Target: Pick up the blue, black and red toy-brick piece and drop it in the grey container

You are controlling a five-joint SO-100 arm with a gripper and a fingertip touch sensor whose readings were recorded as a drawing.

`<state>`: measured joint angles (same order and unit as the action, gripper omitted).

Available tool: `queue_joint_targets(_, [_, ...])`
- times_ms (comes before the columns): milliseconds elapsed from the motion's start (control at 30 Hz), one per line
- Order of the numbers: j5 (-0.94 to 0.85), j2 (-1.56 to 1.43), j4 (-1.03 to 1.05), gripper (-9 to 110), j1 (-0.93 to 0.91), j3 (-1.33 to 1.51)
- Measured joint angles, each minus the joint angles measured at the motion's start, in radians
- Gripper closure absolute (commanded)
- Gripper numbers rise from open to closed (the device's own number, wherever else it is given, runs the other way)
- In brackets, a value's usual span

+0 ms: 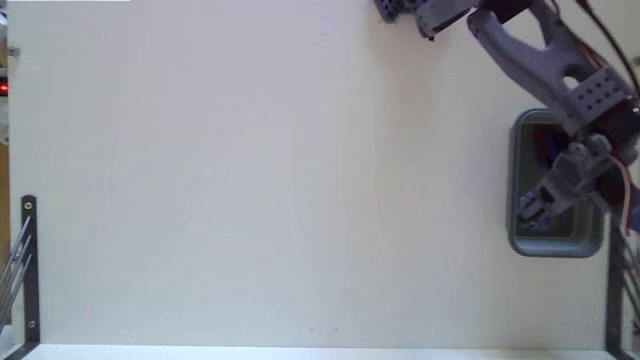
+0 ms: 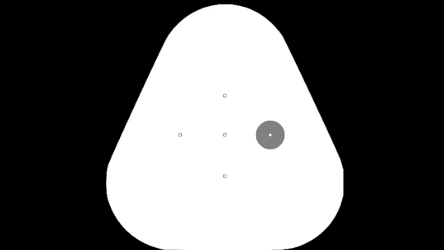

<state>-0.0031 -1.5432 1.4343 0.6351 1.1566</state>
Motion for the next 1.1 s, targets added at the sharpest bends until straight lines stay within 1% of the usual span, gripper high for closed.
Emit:
queue_joint_targets(467, [0.0, -0.097, 0.0, -9, -0.057, 0.107])
queue_joint_targets(1100, [-0.002, -0.357, 0.0, -9, -0.244, 0.345])
